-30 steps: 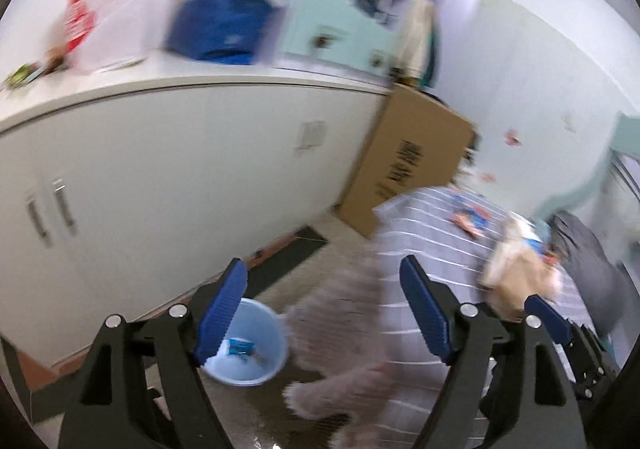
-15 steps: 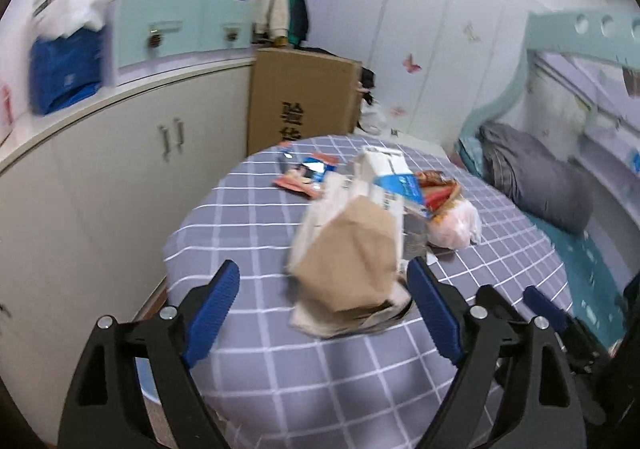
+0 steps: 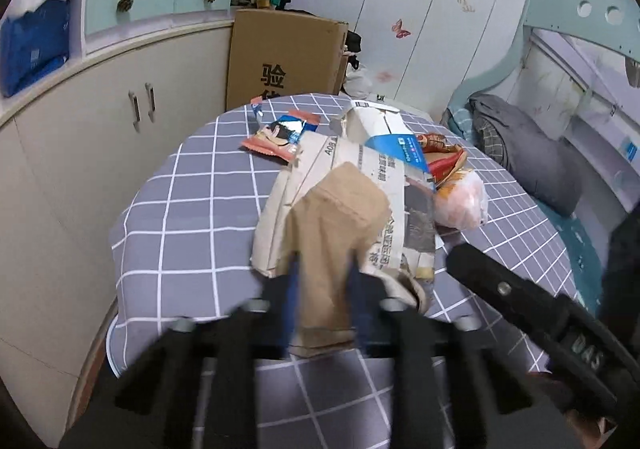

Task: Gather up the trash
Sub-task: 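Grasp the brown paper bag with the left gripper while the right grasps the newspaper, then carry the paper bag and newspaper to the wastebasket and release both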

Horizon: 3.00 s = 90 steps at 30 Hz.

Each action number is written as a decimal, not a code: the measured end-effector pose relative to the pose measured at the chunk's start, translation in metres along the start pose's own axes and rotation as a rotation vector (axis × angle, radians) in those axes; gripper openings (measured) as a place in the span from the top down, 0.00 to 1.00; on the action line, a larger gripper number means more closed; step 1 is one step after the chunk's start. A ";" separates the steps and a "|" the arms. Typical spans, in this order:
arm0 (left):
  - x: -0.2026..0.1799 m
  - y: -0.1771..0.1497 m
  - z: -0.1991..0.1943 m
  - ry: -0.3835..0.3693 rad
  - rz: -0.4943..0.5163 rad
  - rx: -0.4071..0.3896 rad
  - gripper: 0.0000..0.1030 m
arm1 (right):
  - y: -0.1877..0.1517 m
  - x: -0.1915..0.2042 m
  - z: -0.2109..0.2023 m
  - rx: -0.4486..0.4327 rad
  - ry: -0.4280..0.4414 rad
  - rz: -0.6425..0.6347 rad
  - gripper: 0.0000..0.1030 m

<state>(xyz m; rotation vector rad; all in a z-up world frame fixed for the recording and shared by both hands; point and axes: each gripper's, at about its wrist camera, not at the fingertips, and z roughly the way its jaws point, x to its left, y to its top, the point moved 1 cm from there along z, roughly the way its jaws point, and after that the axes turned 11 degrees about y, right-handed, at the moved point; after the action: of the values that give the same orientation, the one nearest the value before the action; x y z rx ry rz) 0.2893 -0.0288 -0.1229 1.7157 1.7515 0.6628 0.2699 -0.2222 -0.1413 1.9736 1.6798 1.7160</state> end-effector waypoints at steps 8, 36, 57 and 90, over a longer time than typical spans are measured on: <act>0.021 -0.009 0.000 -0.048 -0.091 0.015 0.94 | 0.011 0.017 0.026 0.026 0.008 -0.026 0.37; 0.178 -0.018 -0.074 -0.009 -0.360 -0.131 0.94 | -0.030 0.187 0.044 0.023 0.180 -0.425 0.95; 0.365 -0.124 0.084 0.244 -0.609 0.280 0.94 | -0.207 0.187 0.280 0.458 0.071 -0.561 0.95; 0.400 -0.165 0.139 0.308 -0.726 0.410 0.32 | -0.237 0.145 0.358 0.538 0.017 -0.508 0.91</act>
<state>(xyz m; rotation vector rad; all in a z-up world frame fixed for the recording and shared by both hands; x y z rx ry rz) 0.2759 0.3552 -0.3651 1.0833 2.6591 0.2509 0.3411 0.1846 -0.3282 1.4552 2.5647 1.1889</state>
